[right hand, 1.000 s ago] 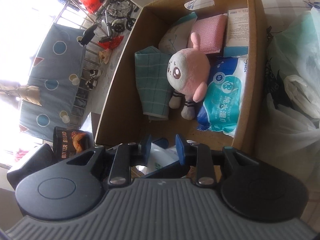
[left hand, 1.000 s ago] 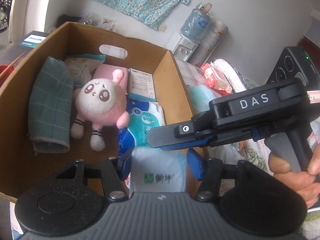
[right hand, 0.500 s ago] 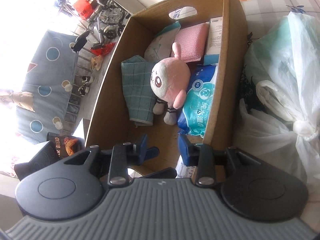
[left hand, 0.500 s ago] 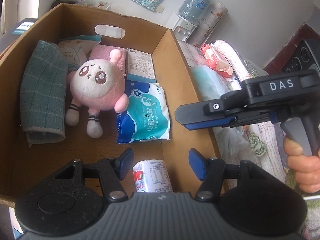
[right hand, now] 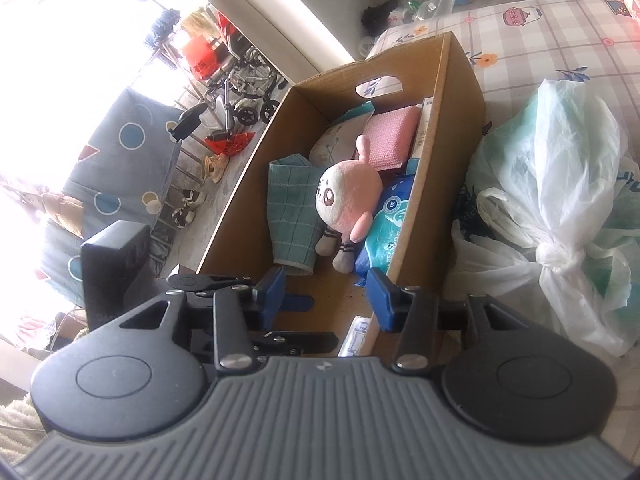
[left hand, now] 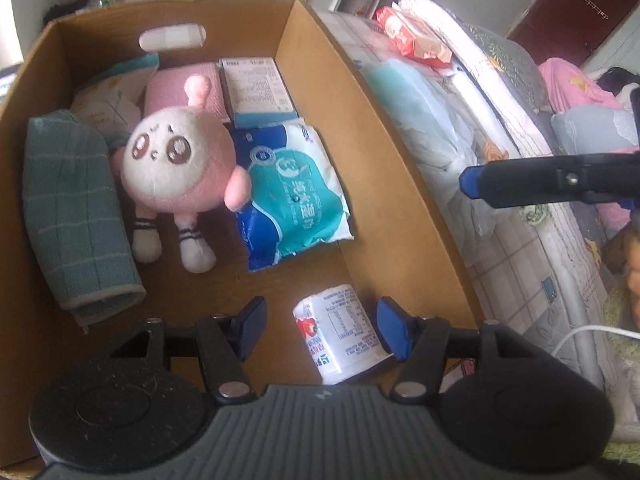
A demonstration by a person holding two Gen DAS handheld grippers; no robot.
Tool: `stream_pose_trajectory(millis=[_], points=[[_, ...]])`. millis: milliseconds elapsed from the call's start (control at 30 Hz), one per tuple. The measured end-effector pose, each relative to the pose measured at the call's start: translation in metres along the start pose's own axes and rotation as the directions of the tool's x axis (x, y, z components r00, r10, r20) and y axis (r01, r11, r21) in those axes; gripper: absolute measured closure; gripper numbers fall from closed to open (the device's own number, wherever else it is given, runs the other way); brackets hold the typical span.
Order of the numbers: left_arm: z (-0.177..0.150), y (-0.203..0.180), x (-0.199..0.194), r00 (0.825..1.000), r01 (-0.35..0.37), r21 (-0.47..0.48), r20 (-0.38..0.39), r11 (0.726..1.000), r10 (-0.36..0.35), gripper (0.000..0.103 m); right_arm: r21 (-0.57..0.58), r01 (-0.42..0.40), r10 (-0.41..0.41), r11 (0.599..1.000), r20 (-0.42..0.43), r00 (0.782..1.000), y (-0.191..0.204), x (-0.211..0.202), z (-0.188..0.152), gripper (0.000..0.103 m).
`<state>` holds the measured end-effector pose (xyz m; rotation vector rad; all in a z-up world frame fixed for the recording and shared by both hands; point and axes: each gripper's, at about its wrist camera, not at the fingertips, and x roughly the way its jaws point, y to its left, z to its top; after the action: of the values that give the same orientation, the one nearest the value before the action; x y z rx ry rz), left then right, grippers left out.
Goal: Organize soft objects
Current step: 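Move the left tool down to the yogurt cup inside the box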
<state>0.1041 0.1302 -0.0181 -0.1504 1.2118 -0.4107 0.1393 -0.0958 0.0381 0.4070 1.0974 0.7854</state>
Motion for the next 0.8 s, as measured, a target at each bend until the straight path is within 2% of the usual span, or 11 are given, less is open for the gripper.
stream_pose_trajectory(millis=[67, 267, 400, 800], points=[[0.007, 0.008, 0.018, 0.996, 0.033, -0.056, -0.080, 0.998, -0.037, 0.042, 0.023, -0.008, 0.008, 1.000, 0.012, 1.000, -0.006, -0.004, -0.002, 0.057], [0.018, 0.017, 0.051, 0.981, 0.024, -0.113, -0.189, 0.993, -0.045, 0.044, 0.074, -0.010, 0.008, 0.997, 0.032, 0.999, -0.023, -0.007, 0.001, 0.056], [0.023, 0.024, 0.060, 0.975, 0.049, -0.149, -0.206, 0.988, -0.080, 0.046, 0.098, -0.015, 0.011, 0.995, 0.040, 0.999, -0.033, -0.005, 0.003, 0.055], [0.022, 0.038, 0.056, 0.980, 0.071, -0.178, -0.171, 0.981, -0.102, 0.045, 0.142, -0.025, 0.021, 0.989, 0.031, 0.999, -0.046, 0.007, 0.003, 0.055]])
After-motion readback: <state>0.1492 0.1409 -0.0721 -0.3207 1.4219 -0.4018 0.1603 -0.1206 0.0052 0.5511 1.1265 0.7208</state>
